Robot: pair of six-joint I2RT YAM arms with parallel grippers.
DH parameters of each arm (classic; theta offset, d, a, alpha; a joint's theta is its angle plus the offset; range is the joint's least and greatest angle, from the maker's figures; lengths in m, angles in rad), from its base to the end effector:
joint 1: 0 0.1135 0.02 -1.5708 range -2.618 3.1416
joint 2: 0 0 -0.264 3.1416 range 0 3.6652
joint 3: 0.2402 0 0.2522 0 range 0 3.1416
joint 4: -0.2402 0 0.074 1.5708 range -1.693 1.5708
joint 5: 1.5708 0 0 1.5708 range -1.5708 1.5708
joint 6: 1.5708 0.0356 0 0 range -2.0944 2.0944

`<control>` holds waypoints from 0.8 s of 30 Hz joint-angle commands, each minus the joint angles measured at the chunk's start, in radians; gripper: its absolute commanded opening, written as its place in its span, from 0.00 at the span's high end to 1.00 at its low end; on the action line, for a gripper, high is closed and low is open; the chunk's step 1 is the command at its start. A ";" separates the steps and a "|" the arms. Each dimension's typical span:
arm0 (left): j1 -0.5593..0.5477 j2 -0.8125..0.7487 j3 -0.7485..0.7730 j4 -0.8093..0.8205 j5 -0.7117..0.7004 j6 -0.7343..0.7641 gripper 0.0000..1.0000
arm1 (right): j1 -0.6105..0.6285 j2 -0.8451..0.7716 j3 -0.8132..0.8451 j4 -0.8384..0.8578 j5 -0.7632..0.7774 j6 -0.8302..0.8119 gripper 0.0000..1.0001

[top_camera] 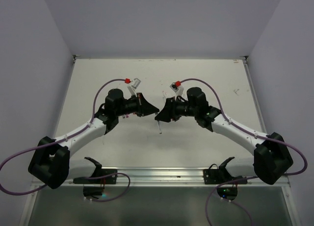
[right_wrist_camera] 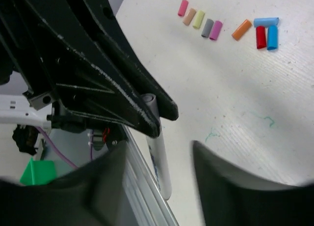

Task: Open the pen caps

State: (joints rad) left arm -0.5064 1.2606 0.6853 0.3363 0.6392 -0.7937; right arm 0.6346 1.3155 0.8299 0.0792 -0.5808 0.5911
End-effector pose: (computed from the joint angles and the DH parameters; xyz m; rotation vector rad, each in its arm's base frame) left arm 0.2321 -0.1530 0.2577 0.2243 2.0176 -1.4518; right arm 0.2246 0.1896 0.2667 -0.4656 2.1217 1.3281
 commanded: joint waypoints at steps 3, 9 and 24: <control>-0.006 0.002 0.046 0.007 -0.004 0.013 1.00 | 0.008 -0.116 -0.058 -0.016 0.081 -0.034 0.01; -0.006 0.006 0.051 0.023 -0.001 -0.002 1.00 | 0.010 -0.216 -0.129 0.091 0.118 -0.037 0.01; -0.006 0.026 0.042 0.089 0.020 -0.085 1.00 | 0.096 -0.022 -0.072 0.209 0.104 0.021 0.73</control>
State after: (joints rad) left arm -0.5114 1.2907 0.6960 0.3779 0.6434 -0.8558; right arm 0.7261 1.2861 0.7185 0.1722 -0.4889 0.5800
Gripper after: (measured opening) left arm 0.059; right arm 0.374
